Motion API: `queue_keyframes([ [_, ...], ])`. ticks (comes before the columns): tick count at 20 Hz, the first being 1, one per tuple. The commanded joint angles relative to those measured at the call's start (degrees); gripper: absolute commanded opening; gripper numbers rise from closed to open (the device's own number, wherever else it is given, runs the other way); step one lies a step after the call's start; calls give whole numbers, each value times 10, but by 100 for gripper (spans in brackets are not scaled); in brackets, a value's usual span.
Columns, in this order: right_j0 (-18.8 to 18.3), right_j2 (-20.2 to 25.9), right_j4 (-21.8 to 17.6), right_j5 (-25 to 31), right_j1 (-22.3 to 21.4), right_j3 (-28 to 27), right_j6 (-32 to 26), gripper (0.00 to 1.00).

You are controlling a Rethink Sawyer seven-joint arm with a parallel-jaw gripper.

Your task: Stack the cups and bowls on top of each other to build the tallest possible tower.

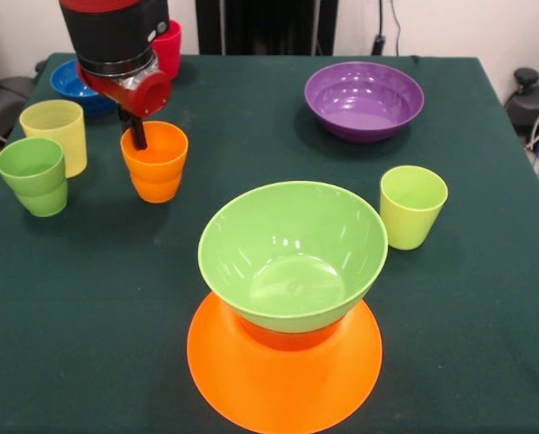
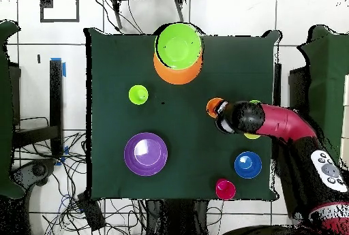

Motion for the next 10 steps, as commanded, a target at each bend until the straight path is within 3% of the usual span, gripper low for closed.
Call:
queue_keyframes([
  [1,2,34,-60,32,34,4,-151,0],
  [10,-6,36,-74,27,45,-4,-152,0],
])
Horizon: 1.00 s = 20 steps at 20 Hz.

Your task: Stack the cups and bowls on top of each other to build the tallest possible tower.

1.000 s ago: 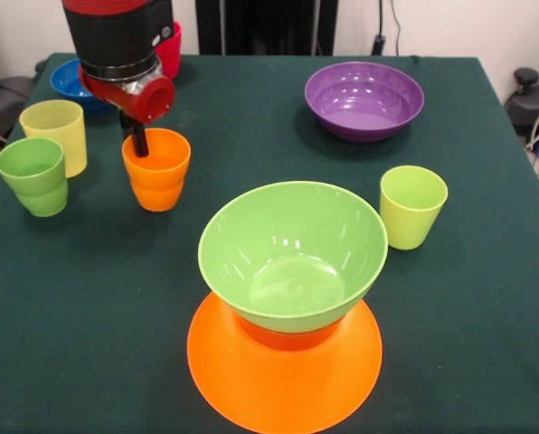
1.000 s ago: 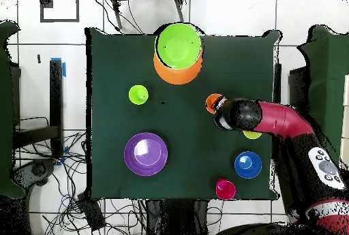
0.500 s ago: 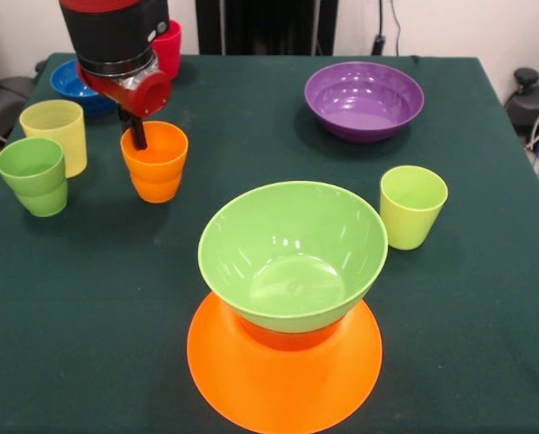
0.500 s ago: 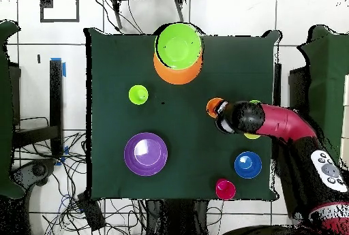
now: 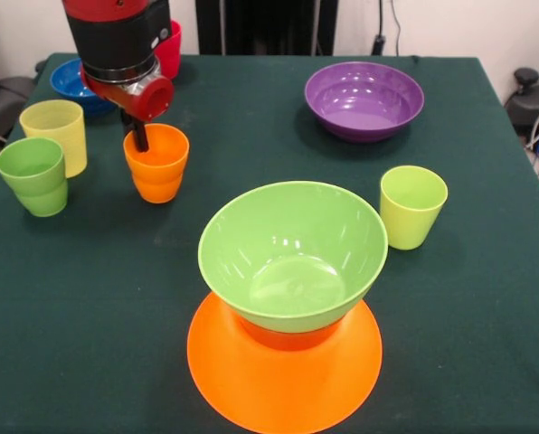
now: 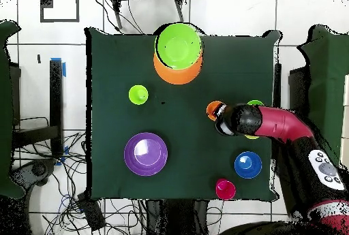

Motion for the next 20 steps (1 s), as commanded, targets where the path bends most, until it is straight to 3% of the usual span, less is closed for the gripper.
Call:
queue_keyframes([
  [1,-4,36,-52,25,32,-2,-150,0],
  [10,0,33,-61,28,24,7,-145,0],
  [11,1,33,-62,32,24,3,-148,100],
  [20,1,33,-51,43,2,19,-142,100],
])
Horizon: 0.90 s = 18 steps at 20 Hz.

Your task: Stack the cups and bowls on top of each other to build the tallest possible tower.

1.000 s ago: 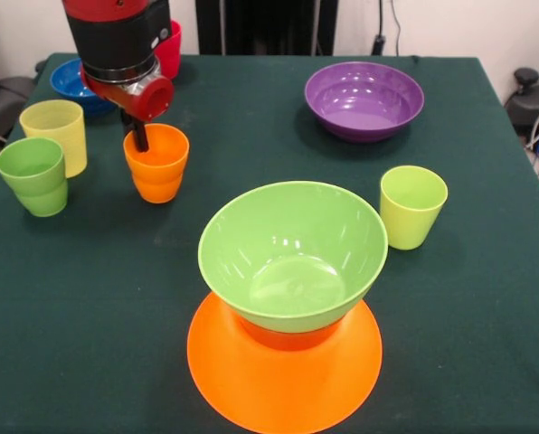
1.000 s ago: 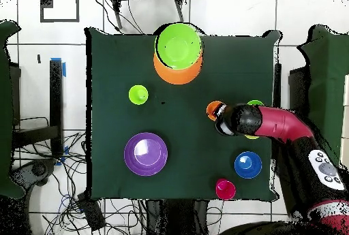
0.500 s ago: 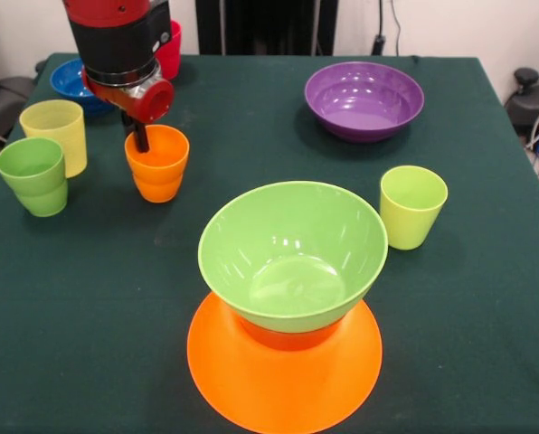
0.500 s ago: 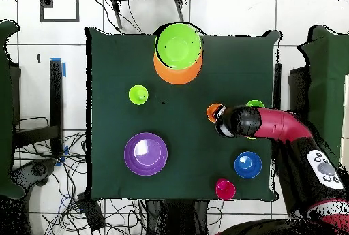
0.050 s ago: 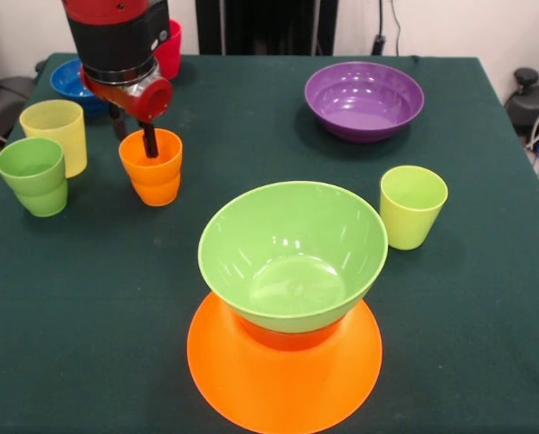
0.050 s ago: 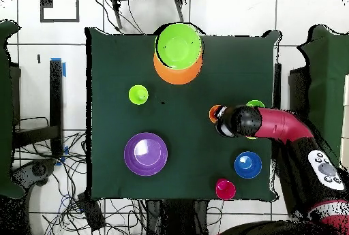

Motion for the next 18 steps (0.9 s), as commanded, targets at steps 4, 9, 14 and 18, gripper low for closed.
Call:
queue_keyframes([
  [4,6,33,-29,51,-25,38,-132,100],
  [9,10,31,-23,51,-54,62,-121,100],
  [14,12,32,-20,52,-68,74,-113,100],
  [18,13,32,-15,45,-76,96,-100,100],
])
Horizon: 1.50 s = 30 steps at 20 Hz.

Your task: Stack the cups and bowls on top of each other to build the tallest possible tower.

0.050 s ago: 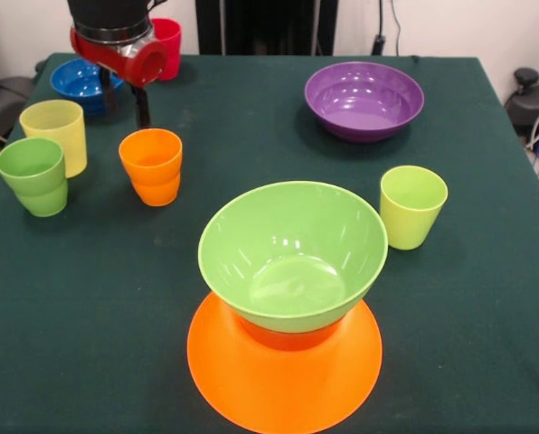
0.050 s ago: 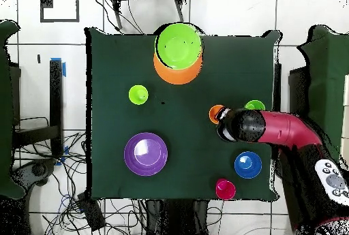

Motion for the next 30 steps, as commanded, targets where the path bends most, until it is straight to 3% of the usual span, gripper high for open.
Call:
queue_keyframes([
  [1,14,32,-14,40,-10,59,-93,100],
  [17,31,16,-5,-66,-19,203,12,100],
  [30,65,-21,-20,-161,6,256,51,100],
])
